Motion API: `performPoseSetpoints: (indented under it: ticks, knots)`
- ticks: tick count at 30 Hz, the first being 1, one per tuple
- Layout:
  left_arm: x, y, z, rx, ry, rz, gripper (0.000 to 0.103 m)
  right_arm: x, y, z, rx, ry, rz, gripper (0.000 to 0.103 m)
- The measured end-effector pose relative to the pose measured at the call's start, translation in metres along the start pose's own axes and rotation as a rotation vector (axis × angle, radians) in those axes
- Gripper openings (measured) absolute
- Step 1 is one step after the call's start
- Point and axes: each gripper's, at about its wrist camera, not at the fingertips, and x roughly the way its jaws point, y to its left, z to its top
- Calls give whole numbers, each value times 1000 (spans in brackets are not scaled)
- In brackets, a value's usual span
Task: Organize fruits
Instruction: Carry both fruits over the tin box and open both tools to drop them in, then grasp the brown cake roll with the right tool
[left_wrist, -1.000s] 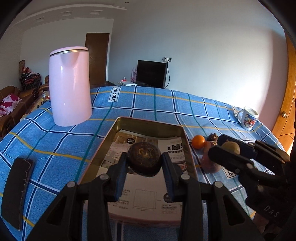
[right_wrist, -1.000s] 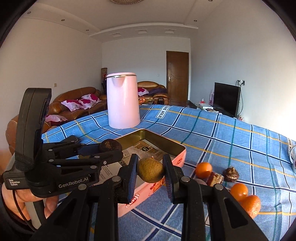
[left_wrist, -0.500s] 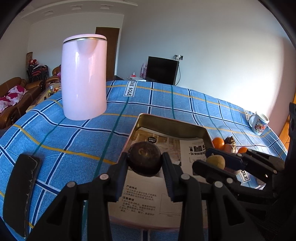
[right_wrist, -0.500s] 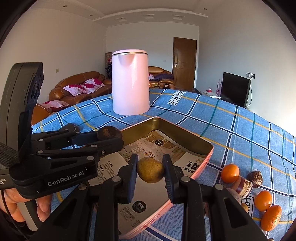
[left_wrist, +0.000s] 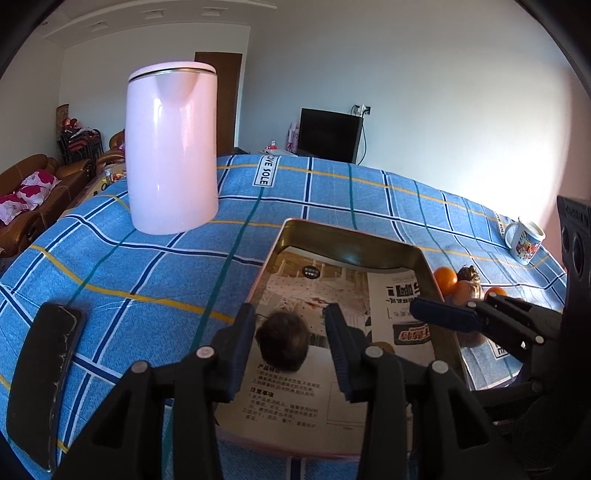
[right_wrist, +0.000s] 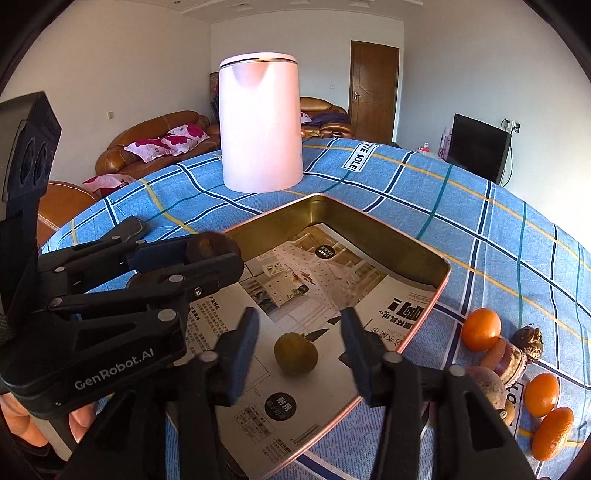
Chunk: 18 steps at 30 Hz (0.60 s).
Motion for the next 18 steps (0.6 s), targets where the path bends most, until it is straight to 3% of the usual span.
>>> performPoseSetpoints:
  ticks: [3,5,7,14,18]
  knots:
    - [-6,-1,-1,-5,-10,-3,53,-6,1,-2,-5,-21,-17,67]
    - [-16,-5,-3,-1,-40,2,72,-15,-2,-6,-9,-44,-34,67]
    - [-26,-10,-5,4,-75,8,83,-31,-10,-14,-9,-68,-58,69]
    - [-39,-50,-10,60,-96,-67,87,-100,-74,-68,107,-100,-216,75]
    - [-38,-83,-12,113,-86,-118,88,-126,-110,-105,193,-55,-309,75]
